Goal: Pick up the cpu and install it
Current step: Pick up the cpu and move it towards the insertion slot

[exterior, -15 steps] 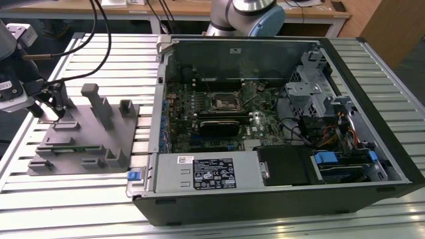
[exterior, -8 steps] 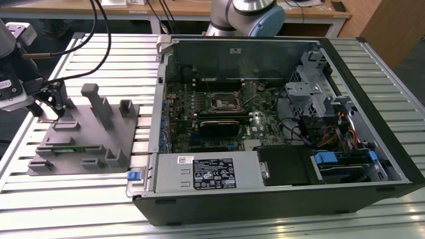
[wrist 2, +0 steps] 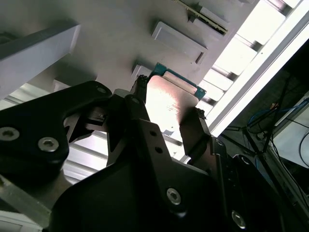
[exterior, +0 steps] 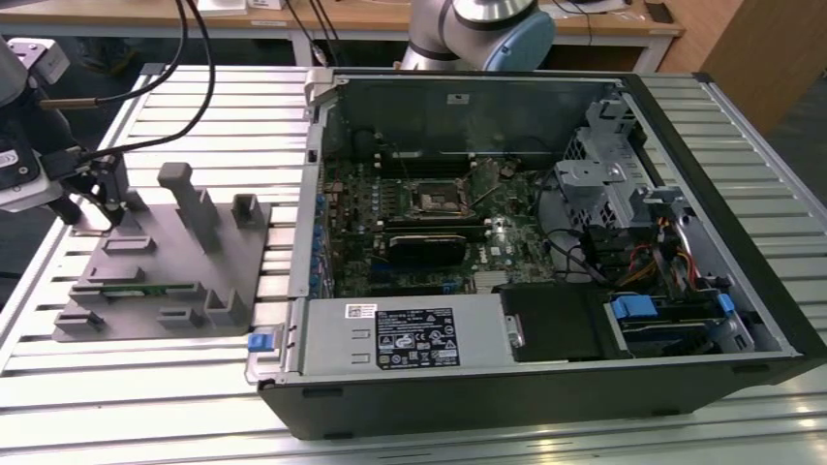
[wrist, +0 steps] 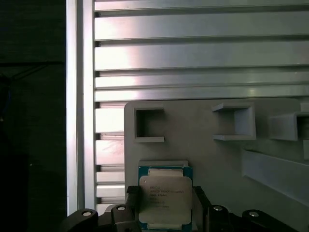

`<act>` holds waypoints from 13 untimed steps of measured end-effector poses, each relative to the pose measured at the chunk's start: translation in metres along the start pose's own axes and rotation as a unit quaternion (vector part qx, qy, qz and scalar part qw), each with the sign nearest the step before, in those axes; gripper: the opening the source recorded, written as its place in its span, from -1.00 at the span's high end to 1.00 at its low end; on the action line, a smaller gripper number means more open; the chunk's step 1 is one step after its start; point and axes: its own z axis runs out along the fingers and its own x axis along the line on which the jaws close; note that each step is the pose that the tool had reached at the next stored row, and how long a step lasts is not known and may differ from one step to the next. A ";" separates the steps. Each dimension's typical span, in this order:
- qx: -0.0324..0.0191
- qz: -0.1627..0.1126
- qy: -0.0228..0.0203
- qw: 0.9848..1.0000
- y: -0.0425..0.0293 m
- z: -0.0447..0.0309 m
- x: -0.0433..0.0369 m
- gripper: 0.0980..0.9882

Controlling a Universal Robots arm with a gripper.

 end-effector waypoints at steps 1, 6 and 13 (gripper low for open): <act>0.000 0.000 0.000 1.000 0.0001 -0.0004 0.0000 0.04; 0.000 0.000 0.000 1.000 0.0007 -0.0026 0.0000 0.04; 0.000 0.000 0.000 1.000 0.0017 -0.0057 0.0002 0.04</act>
